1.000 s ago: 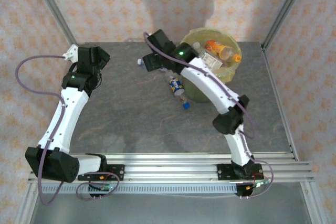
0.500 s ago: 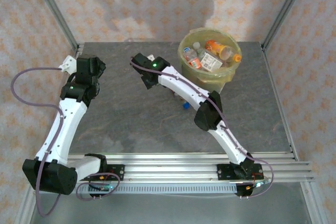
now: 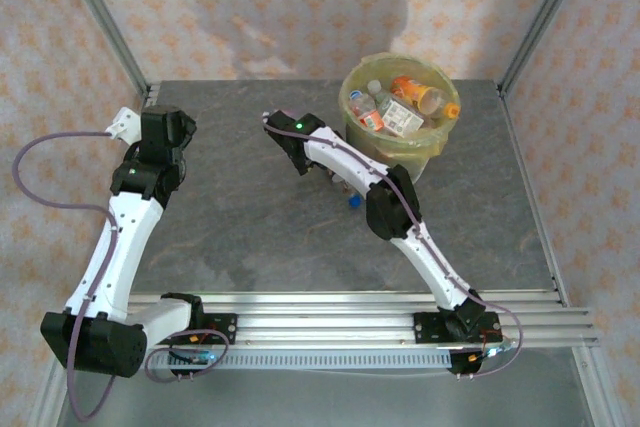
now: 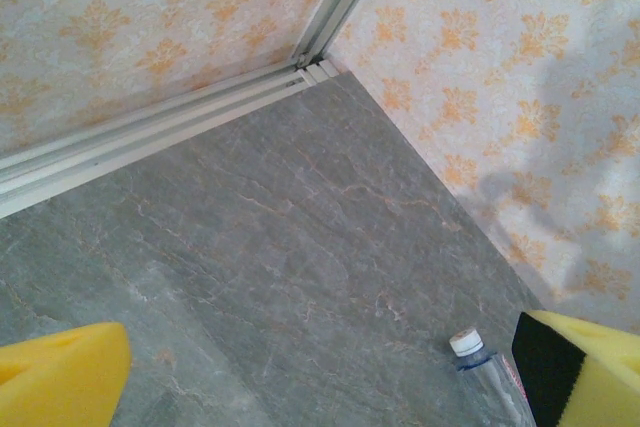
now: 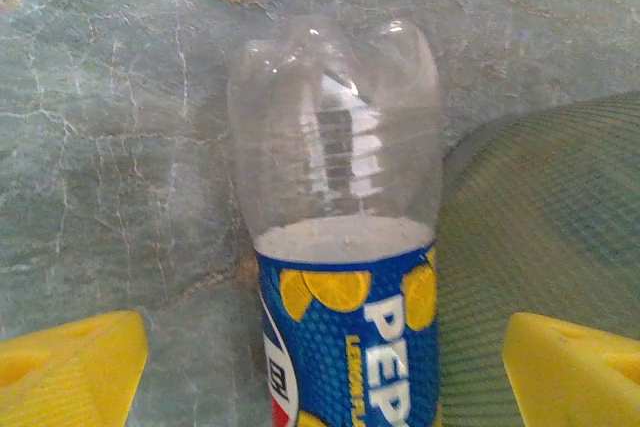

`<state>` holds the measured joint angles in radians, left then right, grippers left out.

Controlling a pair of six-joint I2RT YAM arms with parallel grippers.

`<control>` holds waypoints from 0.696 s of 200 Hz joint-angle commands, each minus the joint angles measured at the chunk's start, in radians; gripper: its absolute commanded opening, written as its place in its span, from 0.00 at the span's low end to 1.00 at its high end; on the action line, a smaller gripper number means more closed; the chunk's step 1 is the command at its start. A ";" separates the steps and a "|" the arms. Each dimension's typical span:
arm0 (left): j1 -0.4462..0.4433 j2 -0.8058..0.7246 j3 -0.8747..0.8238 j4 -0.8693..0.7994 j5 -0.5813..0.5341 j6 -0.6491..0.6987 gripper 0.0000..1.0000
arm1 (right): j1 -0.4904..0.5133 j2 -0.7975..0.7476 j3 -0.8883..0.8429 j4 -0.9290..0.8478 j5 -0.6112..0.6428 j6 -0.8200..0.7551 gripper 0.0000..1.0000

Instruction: Put the plastic bottles in the bin

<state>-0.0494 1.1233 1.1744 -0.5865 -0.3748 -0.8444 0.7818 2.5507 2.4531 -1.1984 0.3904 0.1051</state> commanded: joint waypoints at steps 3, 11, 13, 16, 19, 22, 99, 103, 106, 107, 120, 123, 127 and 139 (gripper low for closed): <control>0.010 0.016 -0.009 -0.030 -0.019 0.001 1.00 | -0.012 0.035 -0.009 0.003 -0.008 0.014 0.92; 0.010 0.018 -0.009 -0.032 -0.017 0.003 1.00 | -0.016 0.040 -0.012 0.006 -0.014 0.015 0.91; 0.010 0.019 -0.009 -0.032 -0.017 0.004 1.00 | -0.017 0.041 -0.012 0.008 -0.017 0.014 0.91; 0.010 0.019 -0.009 -0.032 -0.017 0.004 1.00 | -0.020 0.043 -0.013 0.009 -0.020 0.014 0.91; 0.010 0.020 -0.008 -0.032 -0.018 0.005 1.00 | -0.020 0.044 -0.015 0.011 -0.023 0.014 0.91; 0.010 0.021 -0.008 -0.033 -0.017 0.006 1.00 | -0.022 0.047 -0.016 0.012 -0.025 0.013 0.91; 0.010 0.029 0.003 -0.028 -0.014 0.002 1.00 | -0.020 0.077 -0.033 0.038 -0.217 -0.014 0.81; 0.010 0.029 0.004 -0.028 -0.014 0.002 1.00 | -0.018 0.076 -0.034 0.040 -0.231 -0.018 0.80; 0.010 0.029 0.004 -0.029 -0.015 0.002 1.00 | -0.017 0.076 -0.034 0.042 -0.241 -0.021 0.79; 0.010 0.029 0.004 -0.029 -0.015 0.002 1.00 | -0.017 0.075 -0.033 0.042 -0.245 -0.021 0.79; 0.010 0.030 0.008 -0.029 -0.016 0.002 1.00 | -0.011 0.072 -0.028 0.041 -0.276 -0.027 0.74; 0.010 0.030 0.009 -0.030 -0.016 0.002 1.00 | -0.009 0.072 -0.026 0.039 -0.280 -0.029 0.73; 0.010 0.030 0.010 -0.029 -0.016 0.002 1.00 | -0.006 0.069 -0.022 0.035 -0.285 -0.033 0.70; 0.010 0.030 0.010 -0.029 -0.015 0.004 1.00 | 0.006 0.060 -0.005 0.017 -0.291 -0.041 0.65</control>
<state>-0.0494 1.1484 1.1744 -0.5865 -0.3740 -0.8440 0.7563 2.6049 2.4298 -1.1500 0.1917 0.0856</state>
